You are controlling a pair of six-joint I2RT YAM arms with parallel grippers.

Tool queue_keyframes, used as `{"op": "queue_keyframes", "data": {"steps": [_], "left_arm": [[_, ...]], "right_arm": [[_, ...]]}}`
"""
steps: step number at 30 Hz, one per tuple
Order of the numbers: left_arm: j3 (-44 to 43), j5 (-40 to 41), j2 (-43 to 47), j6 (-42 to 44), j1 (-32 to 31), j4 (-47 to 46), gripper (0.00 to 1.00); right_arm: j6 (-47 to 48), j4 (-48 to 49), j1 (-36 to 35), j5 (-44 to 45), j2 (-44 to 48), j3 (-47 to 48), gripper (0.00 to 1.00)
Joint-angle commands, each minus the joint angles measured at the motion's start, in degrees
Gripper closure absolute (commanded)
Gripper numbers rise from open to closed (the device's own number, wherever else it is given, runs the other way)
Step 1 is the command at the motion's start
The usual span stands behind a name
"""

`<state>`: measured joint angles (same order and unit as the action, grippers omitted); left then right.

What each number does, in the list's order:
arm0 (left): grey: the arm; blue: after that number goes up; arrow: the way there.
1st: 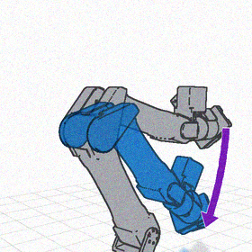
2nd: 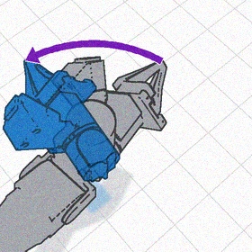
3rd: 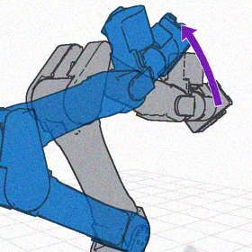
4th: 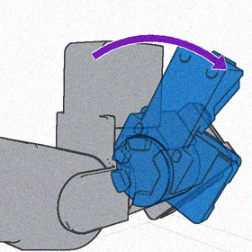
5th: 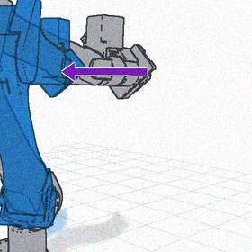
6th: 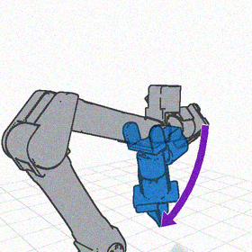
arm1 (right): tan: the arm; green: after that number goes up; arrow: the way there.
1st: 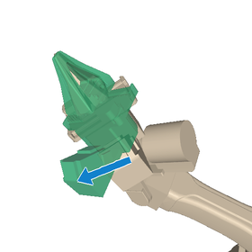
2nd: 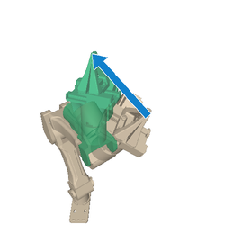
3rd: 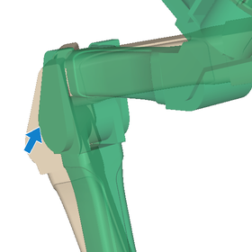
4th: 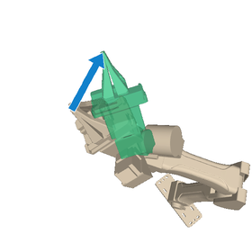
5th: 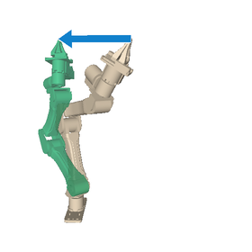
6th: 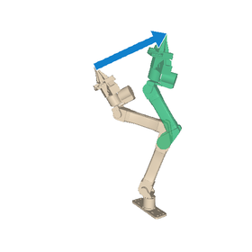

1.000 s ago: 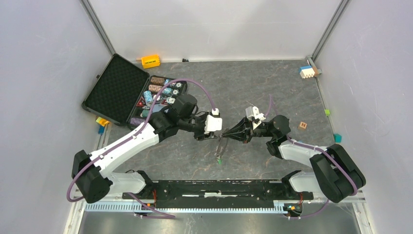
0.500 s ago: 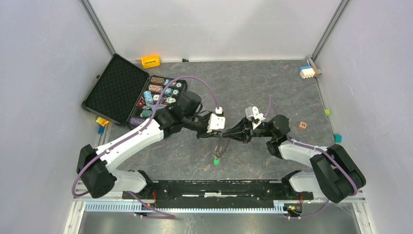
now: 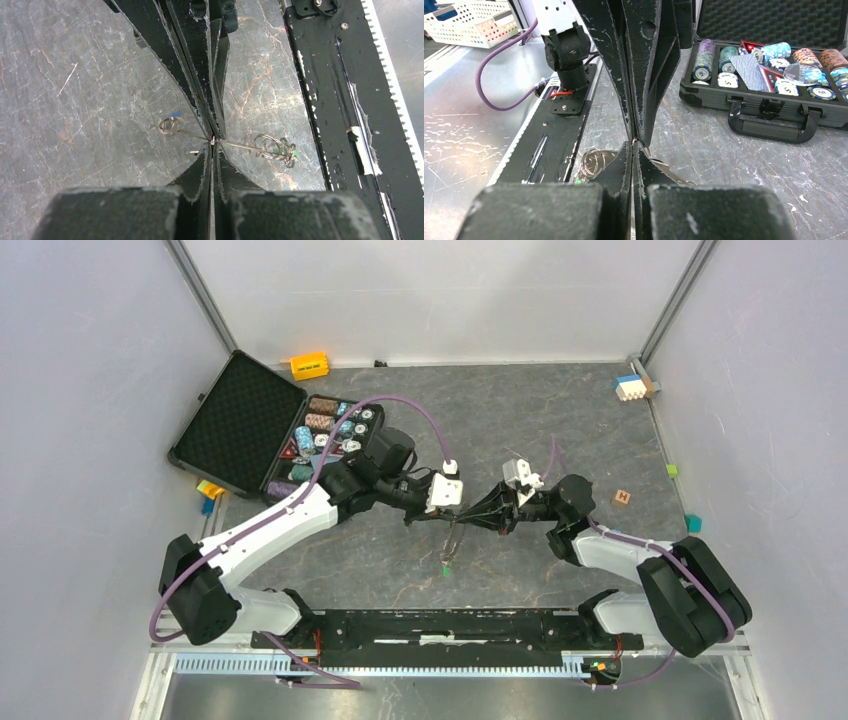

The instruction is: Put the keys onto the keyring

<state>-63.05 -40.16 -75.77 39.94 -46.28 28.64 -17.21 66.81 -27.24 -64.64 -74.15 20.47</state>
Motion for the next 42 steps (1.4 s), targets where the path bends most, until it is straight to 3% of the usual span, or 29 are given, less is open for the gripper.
{"op": "queue_keyframes", "data": {"steps": [1, 5, 12, 18, 27, 34, 42], "left_arm": [[-2.2, -0.1, 0.9, -1.4, 0.0, -0.2, 0.98], [-5.0, 6.8, 0.8, -5.3, -1.2, 1.4, 0.98], [-13.9, 20.4, -4.3, -6.3, -6.1, 12.0, 0.98], [-16.6, 26.2, -5.9, -7.0, -7.9, 15.5, 0.98], [-17.1, 26.9, -6.6, -7.8, -9.0, 17.0, 0.98], [-17.6, 24.8, -7.3, -8.8, -9.1, 16.9, 0.98], [-18.3, 23.2, -8.2, -9.6, -9.1, 16.9, 0.98]], "right_arm": [[4.0, -2.3, 0.2, 1.0, 1.7, 2.4, 1.00], [12.1, -12.9, 0.2, 2.6, 2.6, 3.9, 0.99], [19.9, -22.9, 0.2, 4.0, 3.9, 6.2, 0.73], [21.3, -24.9, 0.2, 3.6, 5.2, 6.5, 0.71], [20.6, -25.0, 0.2, 3.3, 5.8, 7.3, 0.70], [14.5, -17.7, 0.1, 2.5, 5.1, 6.1, 0.65], [13.8, -16.5, -1.0, 2.2, 3.5, 5.5, 0.66]]}}
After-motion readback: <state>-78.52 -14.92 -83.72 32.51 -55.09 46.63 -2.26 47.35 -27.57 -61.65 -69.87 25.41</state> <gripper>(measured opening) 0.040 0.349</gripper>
